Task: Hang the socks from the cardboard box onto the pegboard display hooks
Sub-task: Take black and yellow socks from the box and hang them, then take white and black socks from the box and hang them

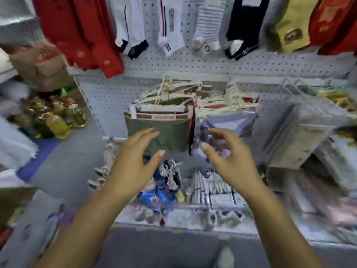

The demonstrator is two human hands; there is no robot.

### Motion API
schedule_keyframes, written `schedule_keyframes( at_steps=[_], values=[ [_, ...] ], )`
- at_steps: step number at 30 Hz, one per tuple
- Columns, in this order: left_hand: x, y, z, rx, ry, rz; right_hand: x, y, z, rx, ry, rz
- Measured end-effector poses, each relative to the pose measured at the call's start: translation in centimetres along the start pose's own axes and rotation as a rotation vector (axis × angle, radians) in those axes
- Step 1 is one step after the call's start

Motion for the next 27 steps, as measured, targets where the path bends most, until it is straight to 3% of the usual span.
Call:
schedule_keyframes(
  at_steps=[5,11,16,27],
  values=[
    [-11.5,-1.5,8.4,0.04,-0.215,0.036,-7.1,12.0,1.1,0.012,0.077,0.22],
    [-23.6,-4.2,17.6,0.072,-0.545,-0.027,-12.2,22.5,4.3,-0.039,-0.004,0.508],
    [-30.6,-8.1,21.8,0.163,-0.741,-0.228,-12.6,30.2,7.1,-0.068,-0.102,0.72],
    [-40.0,-14.7,32.9,0.309,-1.246,-0.302,-9.3,50.3,14.4,-0.091,-0.328,1.056]
  ],
)
Point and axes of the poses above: each hand's wrist, its own x-axis towards the middle knuckle, its own y-axis out of the palm, z = x × y, the point moved 10 cm from there along x, towards the middle knuckle, and after that the axes turned 1 degree about z, right-handed, at the moved point
